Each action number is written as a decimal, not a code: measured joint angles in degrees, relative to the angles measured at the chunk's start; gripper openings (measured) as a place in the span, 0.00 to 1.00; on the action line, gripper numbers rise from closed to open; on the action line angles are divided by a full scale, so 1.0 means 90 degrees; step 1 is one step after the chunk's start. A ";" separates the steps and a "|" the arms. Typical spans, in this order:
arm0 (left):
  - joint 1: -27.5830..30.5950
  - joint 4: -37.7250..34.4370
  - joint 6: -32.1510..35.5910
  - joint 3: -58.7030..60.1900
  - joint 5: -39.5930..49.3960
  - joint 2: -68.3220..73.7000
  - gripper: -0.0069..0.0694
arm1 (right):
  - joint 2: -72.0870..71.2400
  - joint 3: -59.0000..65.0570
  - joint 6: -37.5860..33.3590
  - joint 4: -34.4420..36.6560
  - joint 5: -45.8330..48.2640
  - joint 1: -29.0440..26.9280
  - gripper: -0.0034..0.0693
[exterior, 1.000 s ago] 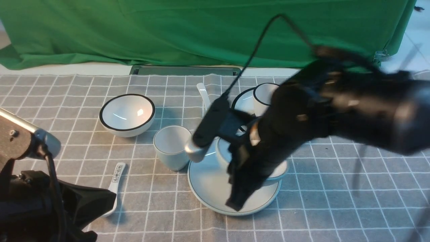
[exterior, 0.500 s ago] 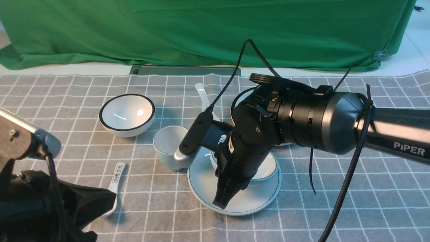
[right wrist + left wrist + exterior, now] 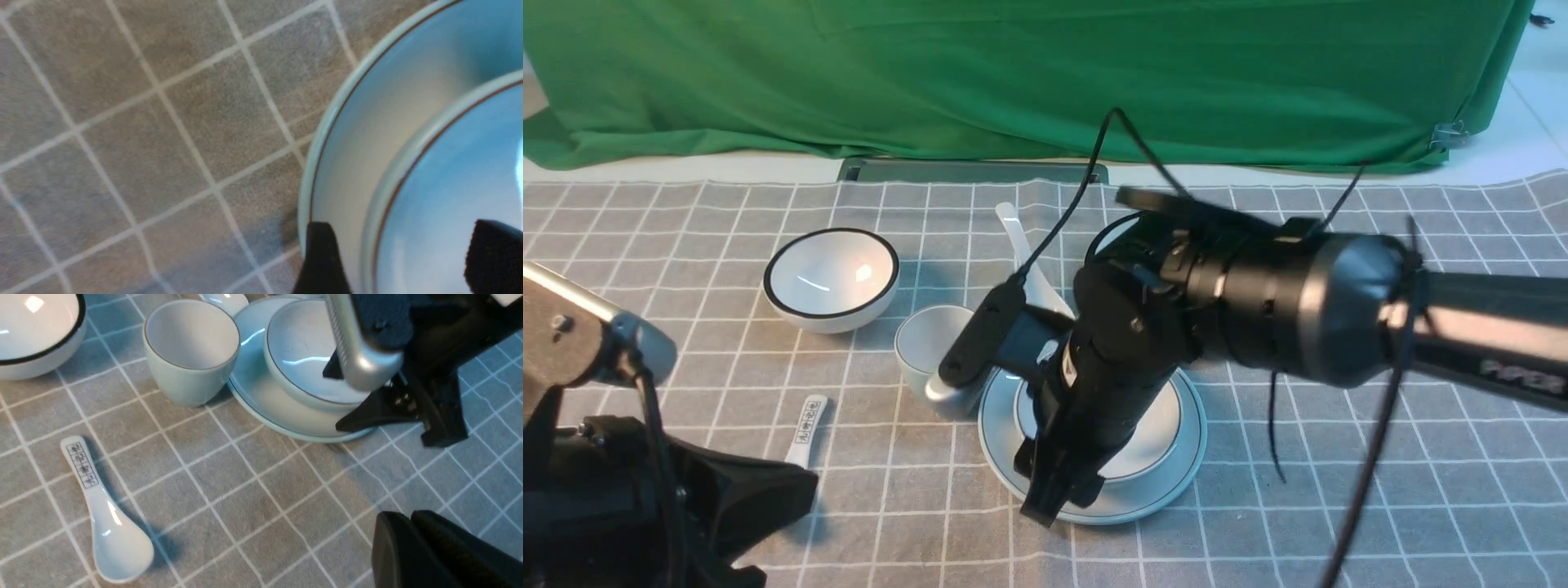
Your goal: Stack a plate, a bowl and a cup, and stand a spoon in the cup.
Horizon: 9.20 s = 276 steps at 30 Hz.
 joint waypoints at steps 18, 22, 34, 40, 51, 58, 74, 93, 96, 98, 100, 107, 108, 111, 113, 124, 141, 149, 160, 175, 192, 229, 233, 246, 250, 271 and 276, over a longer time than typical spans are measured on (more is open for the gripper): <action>-0.0846 0.1903 -0.0535 -0.3756 0.1571 0.4555 0.11 | -0.4734 0.2209 0.0755 -0.0004 0.1425 0.0000 0.20; -0.1146 0.2732 -0.0728 -0.4998 0.2109 0.5874 0.16 | -0.5455 0.2849 0.0879 -0.0004 0.1267 0.0000 0.21; -0.1145 0.3568 0.0146 -0.6539 0.2520 0.7740 0.65 | -0.6078 0.3474 0.1205 -0.0004 0.1308 0.0000 0.24; -0.1145 0.3586 0.0336 -0.6546 0.2472 0.8143 0.58 | -0.6092 0.3552 0.1347 -0.0004 0.1323 0.0000 0.24; -0.1159 0.3592 0.0019 -0.6643 0.2885 0.8066 0.13 | -0.6092 0.3552 0.1410 -0.0184 0.1352 0.0000 0.26; -0.1862 0.3009 -0.0345 -0.7308 0.2979 0.7138 0.13 | -0.6326 0.3557 0.1553 -0.0385 0.1573 0.0000 0.26; -0.2806 0.3551 -0.0347 -0.7506 0.2782 0.8374 0.13 | -0.6426 0.3584 0.1553 -0.0393 0.1610 0.0000 0.27; -0.2806 0.3378 -0.0369 -0.7548 0.2658 0.8602 0.20 | -0.6426 0.3794 0.1553 -0.0408 0.1517 0.0000 0.29; -0.2806 0.3384 -0.0383 -0.7548 0.2658 0.8612 0.29 | -0.6426 0.3794 0.1553 -0.0408 0.1505 0.0000 0.29; -0.2806 0.3405 -0.0459 -0.7548 0.2658 0.8604 0.37 | -0.6426 0.3794 0.1553 -0.0408 0.1499 0.0000 0.29; -0.2806 0.3411 -0.0629 -0.7548 0.2658 0.8542 0.45 | -0.6426 0.3800 0.1553 -0.0408 0.1477 0.0000 0.29; -0.2806 0.3312 -0.0890 -0.7825 0.2800 0.7901 0.63 | -0.6426 0.3799 0.1571 -0.0408 0.1143 0.0000 0.31; -0.2806 0.3296 -0.0898 -0.7934 0.2809 0.7766 0.64 | -0.6426 0.3799 0.1571 -0.0408 0.1091 0.0000 0.31; -0.2782 0.3295 -0.1223 -0.8156 0.2925 0.7552 0.60 | -0.6426 0.3799 0.1571 -0.0414 0.0992 0.0000 0.31; -0.2635 0.3129 -0.1593 -0.8324 0.2985 0.7506 0.47 | -0.6426 0.3799 0.1581 -0.0436 0.0987 0.0000 0.32; -0.0880 0.2445 -0.2096 -0.8734 0.2137 0.8586 0.21 | -0.6426 0.3799 0.2079 -0.1012 0.1313 0.0000 0.33; -0.0324 0.2346 -0.3532 -0.9736 0.0974 1.0116 0.82 | -0.6426 0.3799 0.2079 -0.1026 0.1335 0.0000 0.34; -0.0324 0.2339 -0.3566 -0.9736 0.0803 1.0314 0.80 | -0.6426 0.3799 0.2079 -0.1026 0.1335 0.0000 0.35; -0.0324 0.2326 -0.3578 -0.9736 0.0351 1.0518 0.56 | -0.6426 0.3799 0.2079 -0.1026 0.1363 0.0000 0.37; -0.0329 0.2215 -0.2884 -0.9729 0.0572 1.0137 0.12 | -0.6426 0.3799 0.2224 -0.1026 0.1785 0.0000 0.37; -0.2391 0.0913 -0.0330 -0.5144 -0.2624 0.6019 0.12 | -0.7209 0.3799 0.2467 -0.1137 0.1765 0.0000 0.36; -0.1894 0.5769 -0.5775 -0.2221 -1.0017 0.6449 0.12 | -0.7625 0.3799 0.3085 -0.1106 0.1476 0.0000 0.36; -0.1894 0.6002 -0.5788 -0.2221 -1.0156 0.6742 0.12 | -0.7625 0.3799 0.3089 -0.1104 0.1482 0.0000 0.36; -0.1894 0.6655 -0.5819 -0.2214 -1.0413 0.6902 0.28 | -0.7625 0.3799 0.3100 -0.1098 0.1501 0.0000 0.36; -0.1894 0.6682 -0.5819 -0.2214 -1.0255 0.6902 0.40 | -0.7625 0.3799 0.3100 -0.1098 0.1508 0.0000 0.36; -0.1894 0.6694 -0.6073 -0.2189 -0.5650 0.3681 0.16 | -0.7625 0.3614 0.3094 -0.1137 0.1244 0.0000 0.37; -0.1894 0.6556 -0.6122 -0.1354 -0.4334 0.1551 0.10 | -0.7625 0.3598 0.3059 -0.1144 0.1269 0.0000 0.31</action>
